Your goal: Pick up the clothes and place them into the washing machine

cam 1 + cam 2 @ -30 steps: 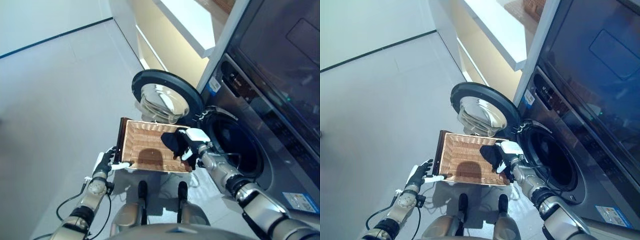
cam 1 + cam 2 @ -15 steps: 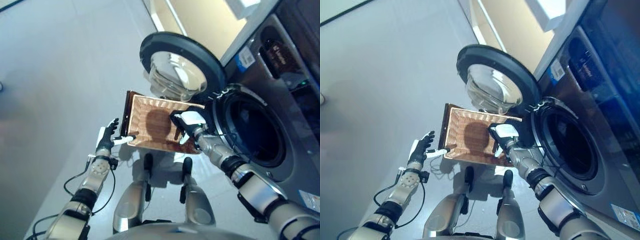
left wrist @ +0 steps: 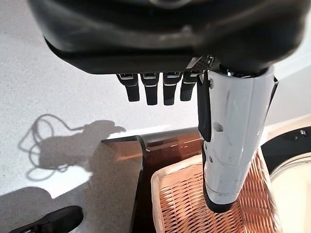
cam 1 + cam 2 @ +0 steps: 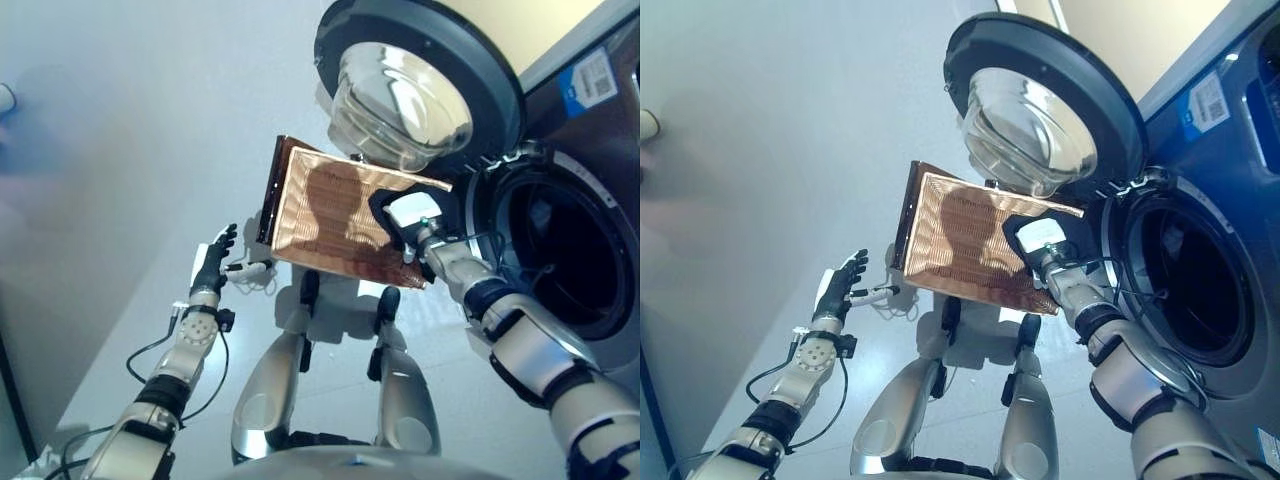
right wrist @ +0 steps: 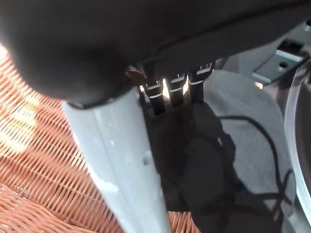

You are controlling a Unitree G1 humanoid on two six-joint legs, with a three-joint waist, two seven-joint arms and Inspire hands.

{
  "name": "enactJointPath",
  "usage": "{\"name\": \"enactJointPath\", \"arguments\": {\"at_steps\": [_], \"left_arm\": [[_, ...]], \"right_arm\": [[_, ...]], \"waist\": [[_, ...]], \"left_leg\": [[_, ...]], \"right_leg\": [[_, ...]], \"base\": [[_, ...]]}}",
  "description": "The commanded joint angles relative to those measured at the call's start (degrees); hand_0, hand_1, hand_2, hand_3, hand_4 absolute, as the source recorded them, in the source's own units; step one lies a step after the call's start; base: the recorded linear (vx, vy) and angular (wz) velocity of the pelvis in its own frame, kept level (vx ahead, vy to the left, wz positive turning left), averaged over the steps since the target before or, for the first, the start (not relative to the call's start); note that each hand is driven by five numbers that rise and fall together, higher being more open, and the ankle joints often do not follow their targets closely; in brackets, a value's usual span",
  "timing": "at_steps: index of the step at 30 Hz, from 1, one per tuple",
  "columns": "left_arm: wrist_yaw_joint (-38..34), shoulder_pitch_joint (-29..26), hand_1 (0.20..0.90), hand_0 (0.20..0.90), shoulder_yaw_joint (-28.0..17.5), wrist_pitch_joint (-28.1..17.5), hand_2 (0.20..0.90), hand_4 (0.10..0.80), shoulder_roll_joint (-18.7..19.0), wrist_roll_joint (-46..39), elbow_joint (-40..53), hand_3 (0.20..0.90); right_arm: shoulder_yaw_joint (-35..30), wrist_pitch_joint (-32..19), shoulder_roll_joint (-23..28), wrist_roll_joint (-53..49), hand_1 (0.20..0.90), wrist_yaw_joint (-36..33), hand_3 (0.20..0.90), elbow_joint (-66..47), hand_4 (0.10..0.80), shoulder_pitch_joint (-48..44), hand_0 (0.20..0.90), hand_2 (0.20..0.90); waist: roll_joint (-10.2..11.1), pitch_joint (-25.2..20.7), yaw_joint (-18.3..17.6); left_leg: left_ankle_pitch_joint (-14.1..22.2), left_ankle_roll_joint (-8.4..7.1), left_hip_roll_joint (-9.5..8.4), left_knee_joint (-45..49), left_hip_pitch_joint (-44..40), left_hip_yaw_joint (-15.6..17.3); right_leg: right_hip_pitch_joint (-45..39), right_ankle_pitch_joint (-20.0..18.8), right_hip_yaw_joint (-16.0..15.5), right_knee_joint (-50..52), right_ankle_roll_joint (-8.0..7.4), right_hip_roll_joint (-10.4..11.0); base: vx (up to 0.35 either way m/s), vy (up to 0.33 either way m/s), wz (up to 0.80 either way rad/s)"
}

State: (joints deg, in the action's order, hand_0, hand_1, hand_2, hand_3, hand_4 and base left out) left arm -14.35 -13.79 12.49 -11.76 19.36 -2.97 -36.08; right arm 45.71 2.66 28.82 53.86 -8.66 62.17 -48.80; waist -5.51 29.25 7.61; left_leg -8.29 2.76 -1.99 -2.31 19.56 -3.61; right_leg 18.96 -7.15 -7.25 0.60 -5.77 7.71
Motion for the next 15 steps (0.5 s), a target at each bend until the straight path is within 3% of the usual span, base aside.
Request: {"name": "enactJointPath", "arguments": {"at_steps": [1,8,15], "left_arm": [[-1.99,0.77,0.9,0.9,1.02,-4.04,0.9,0.8,3.34,-0.97,6.17,0.9],[-2.04,0.95,0.9,0.9,0.65,-4.14,0.9,0.8,3.59,-1.04,8.95,0.9],[-1.54,2.49,0.9,0.9,0.45,-5.01,0.9,0.8,4.5,-1.35,15.8,0.9]], "right_arm": [[3.6,2.38,4.32,2.47,0.9,-0.74,0.9,0.61,0.8,-6.95,0.9,0.9],[5.22,2.45,7.08,3.45,0.9,-0.24,0.9,-1.8,0.8,-11.35,0.9,0.9],[6.45,2.41,10.18,3.88,0.9,-1.47,0.9,2.16,0.8,-13.23,0.9,0.9]], "waist": [[-1.25,-2.58,0.36],[-1.24,-0.75,0.02],[-2.69,0.54,0.64]], "left_leg": [[-0.92,-4.38,-2.42,-0.22,3.04,-0.5],[-1.02,-4.52,-2.3,0.02,5.25,0.19],[-2.0,-4.96,-2.5,0.0,9.61,-0.16]], "right_leg": [[7.02,3.66,2.57,9.88,0.24,1.08],[9.55,3.34,3.2,9.97,0.27,0.72],[13.83,3.15,2.73,10.44,0.26,0.77]], "base": [[0.0,0.0,0.0],[0.0,0.0,0.0],[-0.014,-0.002,0.0]]}}
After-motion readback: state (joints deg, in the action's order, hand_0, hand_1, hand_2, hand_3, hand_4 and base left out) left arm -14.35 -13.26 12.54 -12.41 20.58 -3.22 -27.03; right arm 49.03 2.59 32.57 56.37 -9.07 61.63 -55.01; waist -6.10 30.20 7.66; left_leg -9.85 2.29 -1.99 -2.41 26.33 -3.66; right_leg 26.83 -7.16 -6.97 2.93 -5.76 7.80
